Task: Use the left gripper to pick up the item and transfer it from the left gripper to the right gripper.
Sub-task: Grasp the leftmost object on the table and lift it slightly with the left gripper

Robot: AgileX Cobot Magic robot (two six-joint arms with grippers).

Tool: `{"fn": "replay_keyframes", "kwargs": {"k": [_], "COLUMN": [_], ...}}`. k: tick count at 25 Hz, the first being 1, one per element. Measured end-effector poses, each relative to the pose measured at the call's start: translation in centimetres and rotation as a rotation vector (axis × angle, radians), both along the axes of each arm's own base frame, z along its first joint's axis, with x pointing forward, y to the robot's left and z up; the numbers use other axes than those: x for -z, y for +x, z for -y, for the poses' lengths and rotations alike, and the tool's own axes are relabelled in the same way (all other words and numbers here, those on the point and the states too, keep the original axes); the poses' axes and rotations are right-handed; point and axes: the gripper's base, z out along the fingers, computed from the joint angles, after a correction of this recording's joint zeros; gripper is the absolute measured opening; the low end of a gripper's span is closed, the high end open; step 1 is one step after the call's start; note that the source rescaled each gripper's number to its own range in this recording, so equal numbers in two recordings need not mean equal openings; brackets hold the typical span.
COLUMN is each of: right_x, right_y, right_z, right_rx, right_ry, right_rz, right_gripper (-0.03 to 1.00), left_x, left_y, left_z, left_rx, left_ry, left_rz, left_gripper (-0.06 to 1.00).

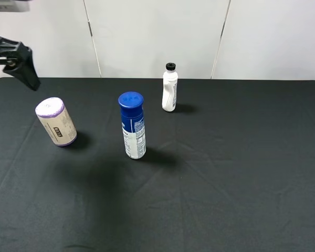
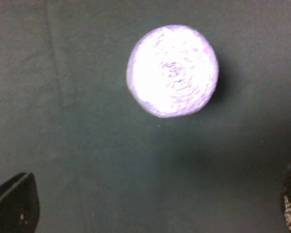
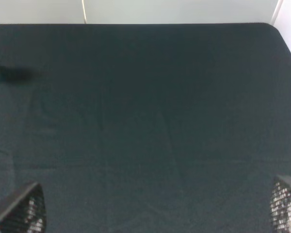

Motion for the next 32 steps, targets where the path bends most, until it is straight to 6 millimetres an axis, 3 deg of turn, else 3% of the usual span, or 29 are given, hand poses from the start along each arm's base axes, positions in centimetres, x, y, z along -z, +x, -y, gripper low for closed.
{"fn": "replay_keyframes", "kwargs": {"k": [13, 23, 32], "right_x": [0.0, 0.0, 0.0], "right_y": [0.0, 0.0, 0.0], "right_z": [0.0, 0.0, 0.0], "right_rx": [0.000, 0.000, 0.000], "right_ry": [0.000, 0.000, 0.000], "right_rz": [0.000, 0.001, 0.001], "right_gripper": [1.00, 1.00, 1.00], "left_x": [3.7, 6.5, 10.5], "left_y": [3.9, 5.0, 6.2], "left_z": [2.1, 2.7, 3.0], "left_rx": [0.055, 0.078, 0.081], "left_ry": [0.028, 0.059, 0.080], "left_rz": [-0.085, -0.152, -0.250], "left_gripper": [1.00, 1.00, 1.00]}}
